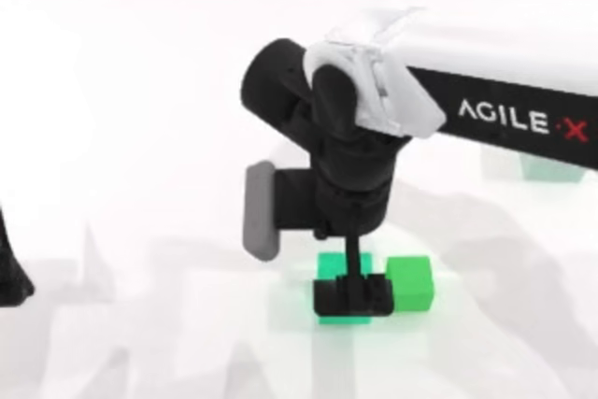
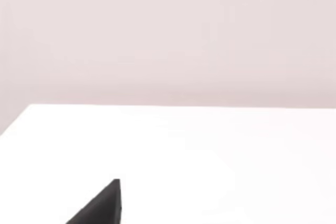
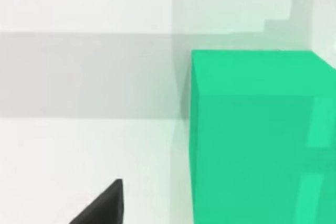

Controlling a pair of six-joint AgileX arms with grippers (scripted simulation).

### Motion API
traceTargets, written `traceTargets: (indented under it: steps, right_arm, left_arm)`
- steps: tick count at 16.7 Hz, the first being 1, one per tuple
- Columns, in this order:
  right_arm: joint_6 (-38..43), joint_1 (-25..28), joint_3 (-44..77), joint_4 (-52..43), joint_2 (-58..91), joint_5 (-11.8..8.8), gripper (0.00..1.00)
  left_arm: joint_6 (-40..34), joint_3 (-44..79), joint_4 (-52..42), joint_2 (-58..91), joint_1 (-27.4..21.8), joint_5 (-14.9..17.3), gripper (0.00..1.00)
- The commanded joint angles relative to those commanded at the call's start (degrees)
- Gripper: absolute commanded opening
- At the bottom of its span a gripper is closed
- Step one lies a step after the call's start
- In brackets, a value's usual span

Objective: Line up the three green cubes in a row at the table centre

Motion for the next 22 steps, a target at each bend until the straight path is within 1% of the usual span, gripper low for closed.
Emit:
traceTargets:
  steps: [2,7,10,12,14,19,22]
  right_arm:
    - [-0.1,0.1,2.0,-2.5,-1.0,0.0,1.00]
    - [0.1,-0.2,2.2,-2.8,-1.0,0.0,1.00]
    - [3.9,-3.3,4.2,-3.4,0.3,0.1,1.00]
    - [9.3,-7.5,6.5,-4.4,2.0,0.2,1.00]
    - [16.3,-12.8,9.2,-5.6,4.0,0.3,1.00]
    - [38.0,-28.2,16.3,-8.6,9.1,0.5,1.00]
    - [48.3,-36.2,19.8,-9.7,11.0,0.7,1.00]
  left_arm:
    - [0.0,0.0,0.0,0.0,0.0,0.0,1.00]
    - [0.0,0.0,0.0,0.0,0.0,0.0,1.00]
    - [0.0,0.0,0.0,0.0,0.0,0.0,1.00]
    - [0.0,0.0,0.0,0.0,0.0,0.0,1.00]
    - [0.0,0.0,0.0,0.0,0.0,0.0,1.00]
    - [0.0,0.0,0.0,0.0,0.0,0.0,1.00]
    - [0.0,0.0,0.0,0.0,0.0,0.0,1.00]
